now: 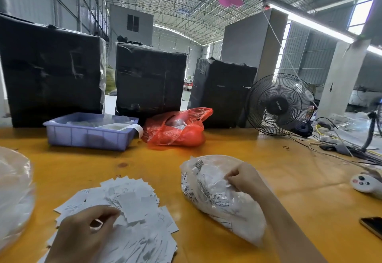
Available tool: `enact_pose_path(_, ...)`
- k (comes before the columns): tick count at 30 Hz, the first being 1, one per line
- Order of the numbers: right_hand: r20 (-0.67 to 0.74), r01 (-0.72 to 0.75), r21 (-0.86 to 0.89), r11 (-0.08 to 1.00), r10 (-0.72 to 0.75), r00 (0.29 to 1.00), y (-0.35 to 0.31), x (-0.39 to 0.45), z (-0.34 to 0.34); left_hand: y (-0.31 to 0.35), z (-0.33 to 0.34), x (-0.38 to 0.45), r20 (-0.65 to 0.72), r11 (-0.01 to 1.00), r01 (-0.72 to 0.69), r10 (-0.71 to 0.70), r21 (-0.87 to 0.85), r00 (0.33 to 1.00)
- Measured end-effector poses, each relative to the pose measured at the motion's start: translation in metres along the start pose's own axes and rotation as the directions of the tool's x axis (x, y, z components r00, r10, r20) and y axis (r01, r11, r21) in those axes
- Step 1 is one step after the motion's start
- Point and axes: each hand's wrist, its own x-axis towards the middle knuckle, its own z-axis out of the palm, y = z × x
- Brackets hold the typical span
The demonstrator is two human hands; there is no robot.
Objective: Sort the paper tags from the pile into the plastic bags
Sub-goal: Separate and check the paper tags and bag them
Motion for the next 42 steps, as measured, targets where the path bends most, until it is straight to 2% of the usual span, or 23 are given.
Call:
enact_pose_path(5, -0.027, 0.089, -0.24, 0.967, -0.098, 0.995, -0.008, -0.002, -0.013, 0.005, -0.001, 0.0, -0.023, 0.998, 0.06, -0.06, -0.006, 0.998)
enact_pose_path(9, -0.188, 0.157, -0.158, 0.975, -0.186, 0.964, -0.018, -0.006, -0.025, 0.008, 0.0, -0.001, -0.071, 0.998, 0.06, -0.059, 0.022, 0.996)
enact_pose_path(10, -0.218, 0.186, -0.074, 0.98, -0.198, 0.956, -0.023, -0.009, -0.027, 0.008, 0.0, -0.001, -0.076, 0.997, 0.068, -0.066, 0.026, 0.995)
enact_pose_path(12, -0.178, 0.243, 0.294, 0.924, -0.197, 0.964, -0.039, -0.023, -0.032, 0.006, 0.0, 0.0, -0.083, 0.996, 0.085, -0.082, 0.026, 0.993)
enact_pose_path(14, -0.009, 0.187, 0.679, 0.71, -0.246, 0.969, -0.06, -0.039, -0.033, 0.004, -0.001, 0.002, -0.065, 0.988, 0.151, -0.153, -0.034, 0.986)
enact_pose_path(15, 0.081, 0.134, 0.772, 0.622, -0.304, 0.949, -0.069, -0.046, -0.029, 0.007, -0.003, 0.003, -0.03, 0.973, 0.201, -0.205, -0.112, 0.978)
enact_pose_path(17, 0.25, 0.036, 0.824, 0.565, -0.42, 0.872, -0.087, -0.06, -0.01, 0.017, -0.004, 0.006, 0.134, 0.876, 0.348, -0.321, -0.334, 0.937)
enact_pose_path(19, 0.362, -0.007, 0.798, 0.602, -0.471, 0.805, -0.102, -0.075, 0.02, 0.024, -0.005, 0.009, 0.305, 0.711, 0.492, -0.387, -0.502, 0.87)
enact_pose_path(21, 0.398, 0.005, 0.76, 0.65, -0.471, 0.787, -0.112, -0.088, 0.05, 0.033, -0.008, 0.011, 0.458, 0.551, 0.608, -0.401, -0.571, 0.793)
enact_pose_path(22, 0.395, 0.025, 0.741, 0.671, -0.466, 0.792, -0.114, -0.093, 0.062, 0.036, -0.01, 0.011, 0.522, 0.525, 0.64, -0.376, -0.562, 0.766)
enact_pose_path(24, 0.37, 0.06, 0.72, 0.691, -0.456, 0.81, -0.115, -0.098, 0.08, 0.039, -0.012, 0.009, 0.581, 0.554, 0.647, -0.322, -0.525, 0.747)
enact_pose_path(27, 0.343, 0.076, 0.729, 0.68, -0.459, 0.819, -0.114, -0.101, 0.092, 0.04, -0.011, 0.004, 0.543, 0.647, 0.59, -0.307, -0.483, 0.782)
enact_pose_path(29, 0.313, 0.094, 0.74, 0.666, -0.464, 0.829, -0.115, -0.097, 0.095, 0.037, -0.008, 0.004, 0.452, 0.668, 0.592, -0.401, -0.451, 0.797)
enact_pose_path(31, 0.178, 0.189, 0.705, 0.684, -0.429, 0.886, -0.111, -0.086, 0.098, 0.032, -0.009, 0.008, 0.328, 0.65, 0.608, -0.513, -0.455, 0.793)
enact_pose_path(33, -0.001, 0.356, 0.492, 0.795, -0.408, 0.913, -0.101, -0.071, 0.099, 0.026, -0.013, 0.011, 0.247, 0.614, 0.606, -0.57, -0.506, 0.784)
enact_pose_path(34, -0.033, 0.411, 0.332, 0.849, -0.425, 0.905, -0.093, -0.066, 0.101, 0.022, -0.015, 0.012, 0.224, 0.599, 0.6, -0.583, -0.531, 0.781)
enact_pose_path(36, 0.043, 0.443, 0.102, 0.891, -0.449, 0.893, -0.078, -0.058, 0.108, 0.017, -0.016, 0.013, 0.19, 0.576, 0.588, -0.603, -0.568, 0.775)
enact_pose_path(39, 0.227, 0.474, 0.049, 0.879, -0.472, 0.852, -0.071, -0.057, 0.121, 0.013, -0.012, 0.013, 0.16, 0.554, 0.59, -0.635, -0.587, 0.756)
enact_pose_path(42, 0.28, 0.515, 0.035, 0.856, -0.504, 0.817, -0.077, -0.058, 0.131, 0.013, -0.007, 0.012, 0.138, 0.554, 0.586, -0.647, -0.591, 0.75)
